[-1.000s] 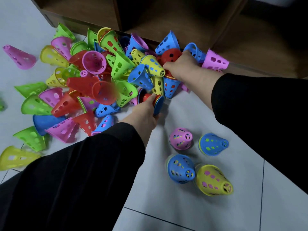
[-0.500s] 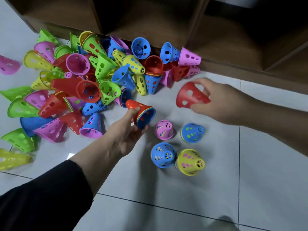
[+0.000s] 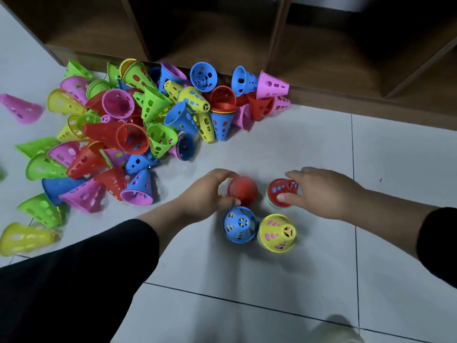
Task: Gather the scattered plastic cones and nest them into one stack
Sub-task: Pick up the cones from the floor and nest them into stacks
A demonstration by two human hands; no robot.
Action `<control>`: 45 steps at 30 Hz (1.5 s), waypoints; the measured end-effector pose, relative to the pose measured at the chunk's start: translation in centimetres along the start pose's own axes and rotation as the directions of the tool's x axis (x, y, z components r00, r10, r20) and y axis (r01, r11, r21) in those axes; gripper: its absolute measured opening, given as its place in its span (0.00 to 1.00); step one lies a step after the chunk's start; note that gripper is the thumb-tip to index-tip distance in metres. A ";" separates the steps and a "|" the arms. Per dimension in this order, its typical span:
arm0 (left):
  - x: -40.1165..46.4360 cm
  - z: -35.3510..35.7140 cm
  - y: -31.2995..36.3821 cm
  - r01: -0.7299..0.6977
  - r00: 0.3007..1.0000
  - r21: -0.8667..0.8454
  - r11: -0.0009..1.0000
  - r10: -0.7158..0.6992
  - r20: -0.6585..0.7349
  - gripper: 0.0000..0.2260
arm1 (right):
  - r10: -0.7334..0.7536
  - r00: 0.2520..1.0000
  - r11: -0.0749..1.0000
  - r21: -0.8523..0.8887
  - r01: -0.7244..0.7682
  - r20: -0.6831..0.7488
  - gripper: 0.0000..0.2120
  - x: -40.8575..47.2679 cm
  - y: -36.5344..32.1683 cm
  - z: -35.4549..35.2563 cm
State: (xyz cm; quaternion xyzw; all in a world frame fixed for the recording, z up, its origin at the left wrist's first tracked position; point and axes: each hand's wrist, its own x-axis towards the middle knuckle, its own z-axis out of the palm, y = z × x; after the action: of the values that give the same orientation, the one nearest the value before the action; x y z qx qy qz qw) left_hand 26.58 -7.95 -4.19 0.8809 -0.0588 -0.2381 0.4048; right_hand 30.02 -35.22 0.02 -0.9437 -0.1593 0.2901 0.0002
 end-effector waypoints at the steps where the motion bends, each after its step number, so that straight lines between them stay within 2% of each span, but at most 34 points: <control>1: -0.2 -0.2 -0.4 -0.002 1.000 0.012 1.000 0.002 -0.018 0.25 | 0.000 0.999 1.000 0.020 0.001 -0.052 0.32 0.2 0.1 0.0; 3: -0.2 -0.6 -1.4 0.012 0.993 0.060 0.998 -0.005 -0.115 0.22 | -0.023 0.987 0.994 0.104 0.039 -0.157 0.33 0.7 0.3 -0.4; 7: 0.7 -1.9 -2.6 0.146 0.928 0.149 0.978 -0.083 -0.364 0.21 | -0.077 0.964 0.953 0.264 0.146 -0.255 0.23 3.7 -0.6 -2.5; 11: 1.8 -4.5 -2.5 0.169 0.794 0.210 0.963 -0.007 -0.608 0.22 | -0.096 0.953 0.899 0.386 0.208 -0.288 0.23 8.4 -3.9 -4.9; 13: 2.9 -6.1 -2.4 0.254 0.731 0.124 0.959 -0.107 -0.674 0.23 | -0.088 0.949 0.856 0.465 0.228 -0.303 0.25 11.2 -5.6 -5.5; 15: 4.7 -7.7 -2.8 0.378 0.715 0.017 0.926 -0.280 -0.641 0.25 | -0.076 0.954 0.823 0.522 0.224 -0.290 0.28 13.9 -6.9 -5.7; 17: 6.4 -8.9 -3.3 0.448 0.725 -0.051 0.893 -0.396 -0.564 0.26 | -0.059 0.961 0.816 0.542 0.201 -0.269 0.30 16.1 -7.7 -5.3; 19: 7.7 -9.6 -4.1 0.461 0.736 -0.121 0.879 -0.455 -0.501 0.25 | -0.027 0.971 0.827 0.540 0.156 -0.239 0.27 17.4 -7.9 -4.8; 23: 8.9 -9.9 -4.7 0.436 0.766 -0.189 0.880 -0.473 -0.436 0.15 | 0.053 0.967 0.861 0.502 0.081 -0.248 0.16 18.3 -8.1 -3.7; 25: 8.4 -9.9 -3.7 0.412 0.759 -0.161 0.897 -0.435 -0.484 0.14 | 0.064 0.958 0.855 0.511 0.093 -0.280 0.15 17.9 -8.1 -3.5; 27: 7.3 -9.6 -2.4 0.382 0.736 -0.046 0.923 -0.334 -0.588 0.13 | 0.073 0.938 0.824 0.550 0.135 -0.339 0.14 16.9 -7.8 -3.6; 30: 4.6 -8.7 -0.1 0.269 0.698 -0.022 0.963 -0.211 -0.685 0.15 | 0.096 0.904 0.725 0.651 0.223 -0.417 0.12 14.2 -7.0 -4.4; 33: 2.0 -7.6 1.4 0.142 0.718 -0.039 0.989 -0.130 -0.684 0.15 | 0.132 0.881 0.578 0.757 0.304 -0.454 0.16 10.6 -5.7 -5.9; 35: 0.4 -7.2 2.6 0.034 0.747 -0.064 0.997 -0.068 -0.661 0.15 | 0.117 0.880 0.526 0.781 0.337 -0.460 0.16 7.7 -4.4 -7.1; 37: -0.8 -6.6 3.7 -0.047 0.788 -0.128 0.991 -0.042 -0.614 0.16 | 0.057 0.885 0.533 0.764 0.365 -0.462 0.15 4.5 -2.9 -8.0; 40: -2.1 -5.6 4.9 -0.059 0.870 -0.170 0.984 -0.033 -0.491 0.15 | -0.044 0.903 0.607 0.706 0.365 -0.428 0.14 -0.2 -0.6 -8.0; 43: -3.1 -4.9 5.5 -0.035 0.942 -0.048 0.998 0.017 -0.334 0.15 | -0.052 0.941 0.695 0.664 0.275 -0.335 0.15 -3.4 1.3 -6.8; 45: -3.4 -4.7 5.4 -0.026 0.969 0.065 0.998 0.041 -0.242 0.16 | -0.051 0.957 0.791 0.573 0.213 -0.286 0.15 -4.8 2.2 -6.1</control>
State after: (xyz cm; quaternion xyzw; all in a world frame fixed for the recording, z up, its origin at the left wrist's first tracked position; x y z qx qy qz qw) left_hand 26.23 -7.30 3.72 0.9142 -0.0310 -0.1197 0.3859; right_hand 30.29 -38.22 7.45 -0.9109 -0.1245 0.2007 0.3385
